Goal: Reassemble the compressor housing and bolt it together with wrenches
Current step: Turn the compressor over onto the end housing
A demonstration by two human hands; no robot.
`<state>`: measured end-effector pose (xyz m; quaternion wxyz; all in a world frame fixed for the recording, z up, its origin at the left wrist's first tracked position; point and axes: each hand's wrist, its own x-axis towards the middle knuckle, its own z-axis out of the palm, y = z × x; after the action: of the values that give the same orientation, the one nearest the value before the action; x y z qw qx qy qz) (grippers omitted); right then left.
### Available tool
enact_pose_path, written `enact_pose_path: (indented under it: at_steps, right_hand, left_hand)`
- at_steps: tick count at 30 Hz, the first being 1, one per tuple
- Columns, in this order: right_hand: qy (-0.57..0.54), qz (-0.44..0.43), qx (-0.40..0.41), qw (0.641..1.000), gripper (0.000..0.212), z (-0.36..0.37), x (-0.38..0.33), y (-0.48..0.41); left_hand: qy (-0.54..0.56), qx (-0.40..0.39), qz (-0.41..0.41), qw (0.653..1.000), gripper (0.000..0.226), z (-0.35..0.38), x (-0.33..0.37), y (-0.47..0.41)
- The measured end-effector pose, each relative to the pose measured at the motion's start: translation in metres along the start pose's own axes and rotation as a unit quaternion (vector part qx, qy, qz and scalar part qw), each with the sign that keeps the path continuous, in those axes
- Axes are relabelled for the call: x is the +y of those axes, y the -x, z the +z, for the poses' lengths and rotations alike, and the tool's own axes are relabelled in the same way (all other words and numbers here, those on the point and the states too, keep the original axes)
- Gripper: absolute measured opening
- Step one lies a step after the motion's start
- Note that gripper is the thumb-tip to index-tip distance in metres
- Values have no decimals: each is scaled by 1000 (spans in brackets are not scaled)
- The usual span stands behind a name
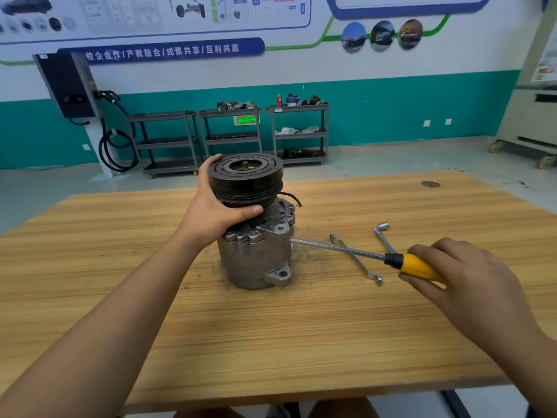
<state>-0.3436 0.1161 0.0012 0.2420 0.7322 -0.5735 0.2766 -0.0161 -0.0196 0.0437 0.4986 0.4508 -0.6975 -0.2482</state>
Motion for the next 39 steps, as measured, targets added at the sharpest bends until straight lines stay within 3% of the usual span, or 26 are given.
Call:
enact_pose_path:
  at_steps: [18, 22, 25, 31, 36, 39]
  right_hand:
    - [72, -11, -31, 997, 40, 0, -5, 10]
    - [80, -13, -60, 995, 37, -8, 0, 0]
    - [133, 1, -111, 985, 62, -11, -3, -11]
    - [158, 15, -194, 968, 74, -5, 2, -17]
    - [122, 44, -188, 973, 73, -7, 4, -19]
    - [123, 58, -170, 976, 59, -6, 6, -15]
  left_hand:
    - [-56, 107, -33, 992, 116, 20, 13, 14]
    - [-52, 26, -64, 996, 116, 4, 15, 8]
    - [-26, -29, -76, 996, 115, -9, 18, 1]
    - [-24, 10, -67, 997, 113, -4, 18, 1]
    - [-16, 17, -69, 997, 113, -3, 17, 2]
    - [-15, 16, -72, 997, 114, -3, 16, 2]
